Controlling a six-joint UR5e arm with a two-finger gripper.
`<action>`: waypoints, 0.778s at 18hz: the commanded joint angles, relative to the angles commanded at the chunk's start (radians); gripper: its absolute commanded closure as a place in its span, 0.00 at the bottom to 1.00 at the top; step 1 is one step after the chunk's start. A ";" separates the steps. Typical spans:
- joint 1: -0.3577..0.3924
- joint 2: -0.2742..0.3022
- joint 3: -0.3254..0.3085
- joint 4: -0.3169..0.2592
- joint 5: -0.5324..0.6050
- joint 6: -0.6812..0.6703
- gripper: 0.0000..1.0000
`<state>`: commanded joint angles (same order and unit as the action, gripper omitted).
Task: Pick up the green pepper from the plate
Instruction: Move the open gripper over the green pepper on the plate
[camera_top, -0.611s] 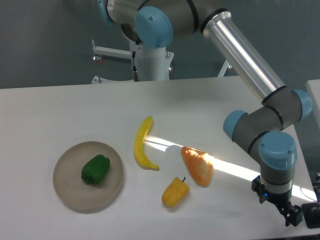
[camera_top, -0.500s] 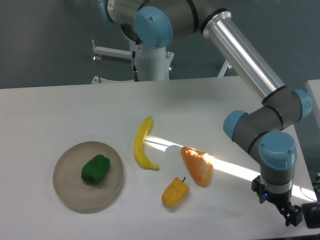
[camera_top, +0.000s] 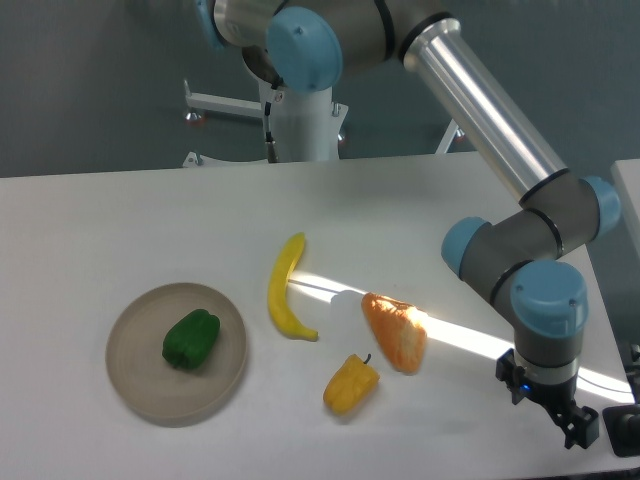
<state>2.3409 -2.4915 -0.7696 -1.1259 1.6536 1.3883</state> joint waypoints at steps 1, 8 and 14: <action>-0.002 0.031 -0.037 -0.002 0.000 -0.002 0.00; -0.080 0.236 -0.298 -0.038 -0.035 -0.205 0.00; -0.149 0.376 -0.459 -0.040 -0.182 -0.472 0.00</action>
<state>2.1922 -2.1155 -1.2285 -1.1658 1.4712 0.9161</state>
